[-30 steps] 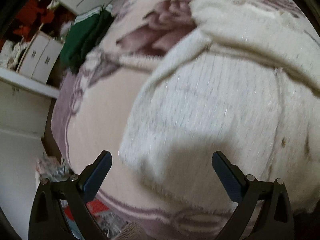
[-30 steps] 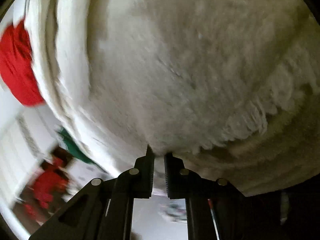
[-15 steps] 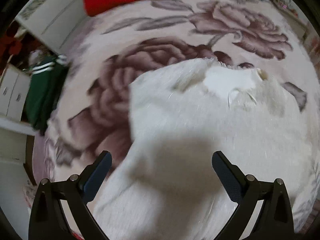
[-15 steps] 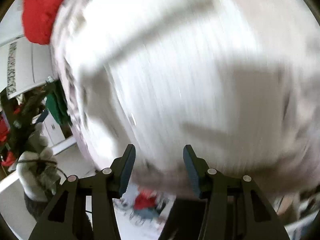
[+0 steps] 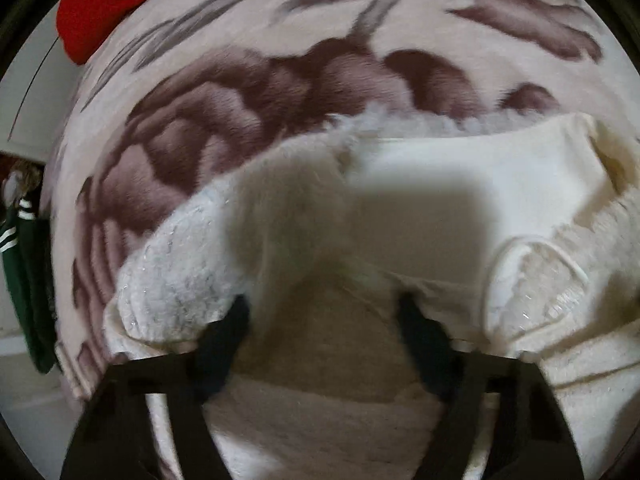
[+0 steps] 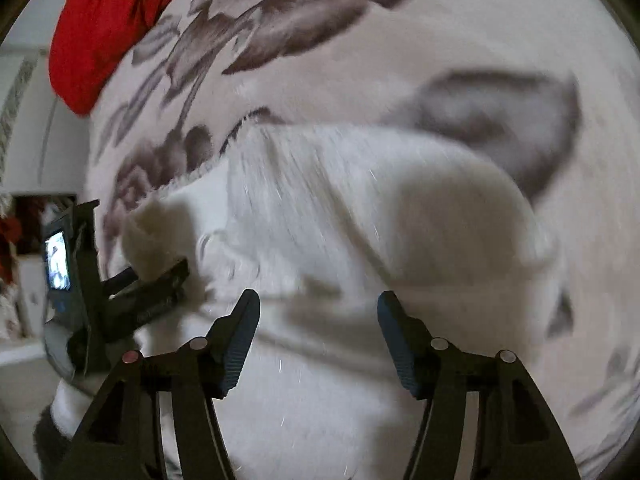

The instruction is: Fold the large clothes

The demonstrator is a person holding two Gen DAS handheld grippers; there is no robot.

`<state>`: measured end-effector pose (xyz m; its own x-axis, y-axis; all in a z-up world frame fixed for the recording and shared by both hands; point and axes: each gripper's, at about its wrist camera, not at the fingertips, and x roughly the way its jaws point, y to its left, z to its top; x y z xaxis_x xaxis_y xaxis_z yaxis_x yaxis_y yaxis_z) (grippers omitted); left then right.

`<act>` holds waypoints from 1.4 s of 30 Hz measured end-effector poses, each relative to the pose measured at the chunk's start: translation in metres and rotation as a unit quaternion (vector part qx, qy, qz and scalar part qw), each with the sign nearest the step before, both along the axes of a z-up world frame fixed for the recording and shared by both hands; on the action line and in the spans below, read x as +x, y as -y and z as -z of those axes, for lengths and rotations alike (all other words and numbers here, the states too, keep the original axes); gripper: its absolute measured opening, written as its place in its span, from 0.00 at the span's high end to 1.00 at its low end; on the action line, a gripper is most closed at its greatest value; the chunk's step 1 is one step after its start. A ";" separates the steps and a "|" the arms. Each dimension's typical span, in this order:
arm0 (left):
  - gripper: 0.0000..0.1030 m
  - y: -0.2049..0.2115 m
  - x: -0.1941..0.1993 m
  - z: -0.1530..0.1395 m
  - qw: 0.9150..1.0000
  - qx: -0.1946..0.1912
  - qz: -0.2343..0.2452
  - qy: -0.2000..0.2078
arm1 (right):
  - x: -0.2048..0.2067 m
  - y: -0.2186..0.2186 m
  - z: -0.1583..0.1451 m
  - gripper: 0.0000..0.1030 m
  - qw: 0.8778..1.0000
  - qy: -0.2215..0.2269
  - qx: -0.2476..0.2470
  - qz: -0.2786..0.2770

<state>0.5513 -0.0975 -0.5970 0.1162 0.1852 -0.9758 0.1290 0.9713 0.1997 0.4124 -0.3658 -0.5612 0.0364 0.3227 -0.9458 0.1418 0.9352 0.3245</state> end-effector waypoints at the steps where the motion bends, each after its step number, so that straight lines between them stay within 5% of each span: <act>1: 0.59 0.001 -0.005 -0.003 1.000 0.008 0.003 0.013 | 0.004 -0.014 0.004 0.38 1.000 0.000 -0.009 -0.014; 3: 0.88 -0.002 -0.009 -0.010 0.999 0.024 0.003 0.034 | 0.011 -0.024 0.015 0.38 0.999 -0.012 -0.030 -0.038; 6: 0.92 -0.012 -0.011 -0.020 0.999 0.004 -0.014 0.051 | 0.018 -0.036 0.029 0.38 0.996 -0.025 -0.064 -0.063; 7: 0.92 -0.014 -0.009 -0.023 0.998 0.001 -0.018 0.055 | 0.018 -0.037 0.028 0.45 0.995 -0.012 -0.071 -0.066; 8: 0.92 -0.017 -0.008 -0.030 0.998 -0.006 -0.025 0.063 | 0.018 -0.037 0.024 0.74 0.994 0.003 -0.085 -0.066; 10: 0.93 -0.018 -0.001 -0.039 0.996 -0.014 -0.038 0.076 | 0.018 -0.031 0.016 0.90 0.994 0.019 -0.089 -0.058; 14: 0.99 -0.022 0.025 -0.059 0.993 -0.023 -0.061 0.095 | 0.022 -0.015 -0.004 0.93 0.996 0.042 -0.075 -0.019; 21: 0.99 -0.021 0.067 -0.019 0.996 -0.011 -0.066 0.061 | 0.031 0.008 -0.017 0.94 0.996 0.052 -0.072 0.027; 26: 0.93 -0.011 0.045 -0.040 0.996 0.004 -0.051 0.074 | 0.049 -0.006 0.017 0.88 1.000 -0.023 -0.002 0.013; 27: 0.91 -0.010 0.041 -0.047 0.995 0.002 -0.050 0.081 | 0.047 0.001 0.011 0.84 0.999 -0.024 0.020 0.013; 29: 0.89 -0.006 0.022 -0.072 0.992 -0.021 -0.049 0.117 | 0.030 0.029 -0.016 0.54 0.997 -0.010 0.074 0.025; 31: 0.72 -0.002 0.008 -0.087 0.988 -0.037 -0.057 0.138 | 0.005 0.060 -0.043 0.50 0.995 0.007 0.087 0.038; 33: 0.12 0.000 -0.008 -0.101 0.984 -0.045 -0.071 0.158 | -0.026 0.097 -0.065 0.47 0.995 0.019 0.076 0.065; 34: 0.05 0.002 -0.017 -0.107 0.981 -0.041 -0.077 0.173 | -0.040 0.113 -0.068 0.45 0.994 0.017 0.075 0.081; 37: 0.05 0.017 -0.048 -0.114 0.974 0.010 -0.080 0.214 | -0.068 0.154 -0.054 0.45 0.988 -0.008 0.081 0.134; 42: 0.05 0.028 -0.094 -0.088 0.971 0.089 -0.089 0.201 | -0.071 0.181 0.010 0.44 0.966 -0.043 0.143 0.209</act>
<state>0.4575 -0.1251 -0.5086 0.4319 0.3992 -0.8088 -0.1618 0.9164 0.3660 0.3419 -0.5467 -0.5709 0.1457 0.5460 -0.8250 0.5261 0.6635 0.5320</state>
